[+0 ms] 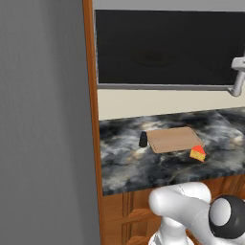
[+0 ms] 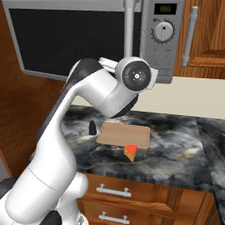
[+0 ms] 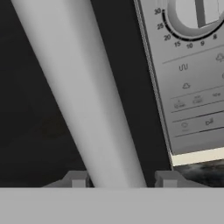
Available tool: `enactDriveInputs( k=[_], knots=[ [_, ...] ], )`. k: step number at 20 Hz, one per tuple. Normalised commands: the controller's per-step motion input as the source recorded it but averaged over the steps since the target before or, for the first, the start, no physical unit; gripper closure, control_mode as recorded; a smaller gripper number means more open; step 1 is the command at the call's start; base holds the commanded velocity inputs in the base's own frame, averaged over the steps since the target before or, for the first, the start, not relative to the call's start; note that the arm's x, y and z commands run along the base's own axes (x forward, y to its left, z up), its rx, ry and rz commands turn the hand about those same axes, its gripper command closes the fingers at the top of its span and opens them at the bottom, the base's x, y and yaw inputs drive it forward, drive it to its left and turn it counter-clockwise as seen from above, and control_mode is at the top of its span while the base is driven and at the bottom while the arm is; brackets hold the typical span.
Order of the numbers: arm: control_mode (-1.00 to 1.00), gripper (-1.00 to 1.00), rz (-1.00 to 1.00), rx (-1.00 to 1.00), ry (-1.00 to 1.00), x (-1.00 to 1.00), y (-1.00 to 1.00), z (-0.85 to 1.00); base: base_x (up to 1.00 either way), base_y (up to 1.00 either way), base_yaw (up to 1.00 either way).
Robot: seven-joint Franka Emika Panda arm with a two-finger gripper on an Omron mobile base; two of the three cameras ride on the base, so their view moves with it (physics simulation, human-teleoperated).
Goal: Retrieve the reheated potato from the microwave, then place the potato, cheese, and condiment on the cutting board.
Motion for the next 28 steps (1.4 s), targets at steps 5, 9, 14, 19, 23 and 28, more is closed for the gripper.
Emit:
enactDriveInputs(
  k=[5, 9, 14, 19, 23, 28],
  knots=[
    [-1.0, 1.0, 0.0, 0.0, 0.0, -0.63, 0.09, 0.14, 0.0, 0.0, 0.0],
    [-1.0, 1.0, 0.0, 0.0, 0.0, -0.62, 0.1, 0.15, 0.0, 0.0, 0.0],
    [-1.0, 1.0, 0.0, 0.0, 0.0, -0.66, 0.07, 0.14, 0.0, 0.0, 0.0],
    [-1.0, 1.0, 0.0, 0.0, 0.0, -0.68, 0.07, 0.15, 0.0, 0.0, 0.0],
    [-1.0, 1.0, 0.0, 0.0, 0.0, -0.64, 0.1, 0.16, 0.0, 0.0, 0.0],
    [-1.0, 1.0, 0.0, 0.0, 0.0, -0.65, 0.13, 0.16, 0.0, 0.0, 0.0]
  ],
)
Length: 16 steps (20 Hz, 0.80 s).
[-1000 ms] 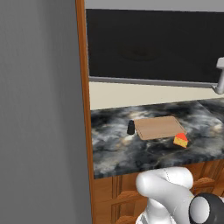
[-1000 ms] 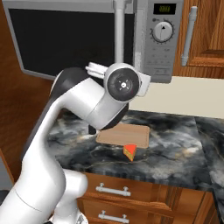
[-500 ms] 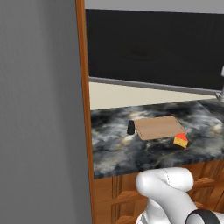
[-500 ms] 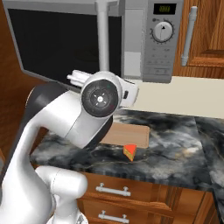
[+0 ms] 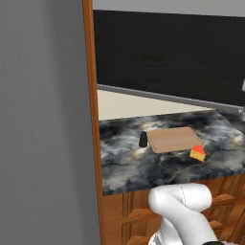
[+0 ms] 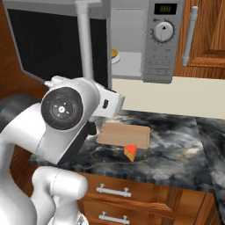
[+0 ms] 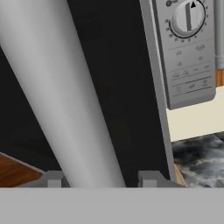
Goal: Retrieve the reheated potato from the microwave, then place the potato, cheese, and condiment on the cutting board.
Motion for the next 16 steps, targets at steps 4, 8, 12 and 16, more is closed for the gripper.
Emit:
enactDriveInputs(
  k=[4, 8, 12, 16],
  knots=[
    [-1.0, 1.0, 0.0, 0.0, 0.0, -0.6, 0.17, 0.15, 0.0, 0.0, 0.0],
    [-1.0, 1.0, 0.0, 0.0, 0.0, -0.43, 0.18, 0.16, 0.0, 0.0, 0.0],
    [-1.0, 1.0, 0.0, 0.0, 0.0, -0.43, 0.23, 0.15, 0.0, 0.0, 0.0],
    [-1.0, -1.0, 0.0, 0.02, 0.0, -0.35, 0.25, 0.13, 0.0, 0.0, 0.0]
  ],
)
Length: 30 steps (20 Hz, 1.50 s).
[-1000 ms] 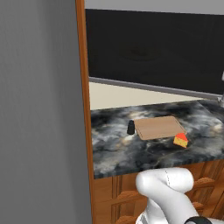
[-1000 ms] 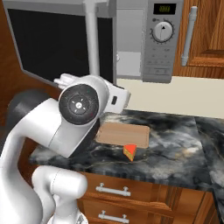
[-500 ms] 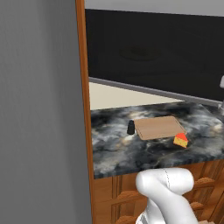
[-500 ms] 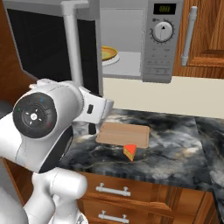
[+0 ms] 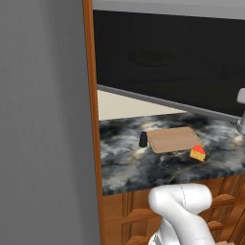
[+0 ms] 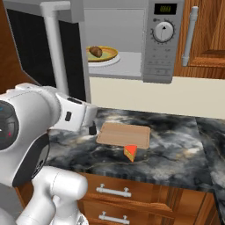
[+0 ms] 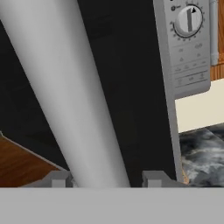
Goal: Retrieve the reheated potato from the microwave, then place the potato, cheese, and condiment on the cutting board.
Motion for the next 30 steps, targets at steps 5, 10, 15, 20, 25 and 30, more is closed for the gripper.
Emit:
enactDriveInputs(
  k=[5, 10, 15, 20, 25, 30],
  knots=[
    [-1.0, -1.0, 0.0, 0.03, 0.01, -0.24, 0.07, 0.1, 0.0, 0.0, 0.0],
    [-1.0, -1.0, 0.0, 0.07, 0.0, -0.44, -0.02, 0.04, 0.0, 0.0, 0.0],
    [-1.0, -1.0, 0.0, 0.16, -0.01, -0.49, -0.01, 0.14, 0.0, 0.0, 0.0],
    [-1.0, -1.0, 0.0, 0.15, 0.0, -0.22, -0.17, 0.27, 0.0, 0.0, 0.0],
    [-1.0, -1.0, 0.02, 0.17, 0.02, 0.02, -0.49, 0.1, 0.0, 0.0, 0.0],
    [-1.0, -1.0, 0.13, 0.17, 0.0, 0.12, -0.37, -0.02, 0.0, 0.0, 0.0]
  ],
)
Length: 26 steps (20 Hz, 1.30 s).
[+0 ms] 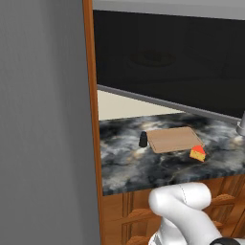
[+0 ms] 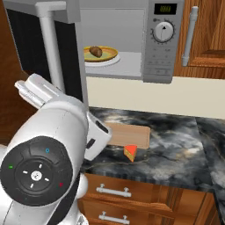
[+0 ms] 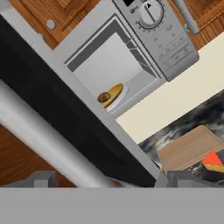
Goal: Retrieve the reheated potato from the microwave, then place the potato, cheese, and condiment on the cutting board.
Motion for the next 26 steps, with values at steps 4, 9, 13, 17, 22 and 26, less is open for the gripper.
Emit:
enactDriveInputs(
  k=[4, 9, 13, 17, 22, 26],
  knots=[
    [-1.0, -1.0, 0.03, 0.22, 0.04, 0.34, -0.19, -0.13, 0.0, 0.0, 0.0],
    [-1.0, -1.0, 0.0, 0.15, 0.0, 0.32, -0.14, -0.04, 0.0, 0.0, 0.0],
    [-1.0, -1.0, -0.09, 0.17, 0.05, 0.46, 0.0, -0.11, 0.0, 0.0, 0.0],
    [-1.0, -1.0, -0.06, 0.15, 0.03, 0.56, 0.0, -0.16, 0.0, 0.0, 0.0],
    [-1.0, -1.0, -0.01, 0.14, 0.13, 0.58, -0.16, -0.1, 0.0, 0.0, 0.0],
    [-1.0, -1.0, 0.0, 0.16, 0.1, 0.38, -0.3, -0.02, 0.0, 0.0, 0.0]
  ],
)
